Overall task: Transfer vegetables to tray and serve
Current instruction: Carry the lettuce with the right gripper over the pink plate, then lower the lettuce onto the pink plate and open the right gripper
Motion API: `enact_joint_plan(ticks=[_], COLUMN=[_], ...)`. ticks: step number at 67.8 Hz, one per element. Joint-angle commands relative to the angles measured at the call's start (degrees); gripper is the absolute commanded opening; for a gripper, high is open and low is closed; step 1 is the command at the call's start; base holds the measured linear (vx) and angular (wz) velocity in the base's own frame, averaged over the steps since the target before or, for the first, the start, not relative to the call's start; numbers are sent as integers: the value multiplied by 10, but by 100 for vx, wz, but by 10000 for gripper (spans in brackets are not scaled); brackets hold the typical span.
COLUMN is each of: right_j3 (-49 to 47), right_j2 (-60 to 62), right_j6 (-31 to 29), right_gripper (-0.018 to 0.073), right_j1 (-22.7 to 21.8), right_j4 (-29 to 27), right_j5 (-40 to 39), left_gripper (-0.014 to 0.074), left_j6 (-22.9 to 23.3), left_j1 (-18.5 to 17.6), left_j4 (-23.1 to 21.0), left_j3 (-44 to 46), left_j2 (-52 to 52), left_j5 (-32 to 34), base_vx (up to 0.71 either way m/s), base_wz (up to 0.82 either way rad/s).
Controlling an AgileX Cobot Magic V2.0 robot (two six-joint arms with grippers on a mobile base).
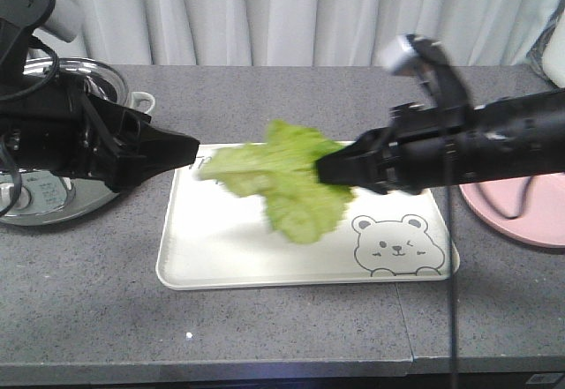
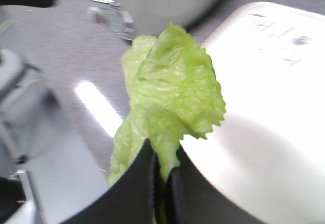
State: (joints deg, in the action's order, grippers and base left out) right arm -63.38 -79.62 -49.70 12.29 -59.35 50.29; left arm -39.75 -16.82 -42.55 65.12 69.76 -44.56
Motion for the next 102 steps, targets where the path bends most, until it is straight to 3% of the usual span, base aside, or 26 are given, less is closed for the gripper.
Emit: enact_joint_plan(ticks=[1, 13, 30, 39, 47, 62, 102], right_j3=[-18, -18, -18, -18, -18, -29, -35], right_j2=[52, 105, 99, 82, 60, 6, -85], right_j6=[54, 111, 111, 101, 80, 1, 6], right_gripper=[-6, -6, -6, -3, -3, -3, -3], right_j1=[-49, -158, -293, -331, -336, -336, -336], right_j4=[59, 153, 154, 151, 145, 75, 153], right_j5=[-9, -9, -9, -20, -32, -52, -112], left_gripper=[534, 534, 534, 534, 534, 534, 534], left_j6=[0, 0, 0, 0, 0, 0, 1], left_j1=[-2, -2, -2, -2, -2, -2, -2], left_j4=[-19, -19, -19, -19, -19, -19, -19], left_j3=[15, 15, 15, 15, 15, 15, 15], left_j2=[-16, -16, -16, -16, -16, -16, -16], left_j5=[14, 14, 14, 14, 14, 14, 11], base_vx=[0, 0, 0, 0, 0, 0, 0], base_wz=[0, 0, 0, 0, 0, 0, 0])
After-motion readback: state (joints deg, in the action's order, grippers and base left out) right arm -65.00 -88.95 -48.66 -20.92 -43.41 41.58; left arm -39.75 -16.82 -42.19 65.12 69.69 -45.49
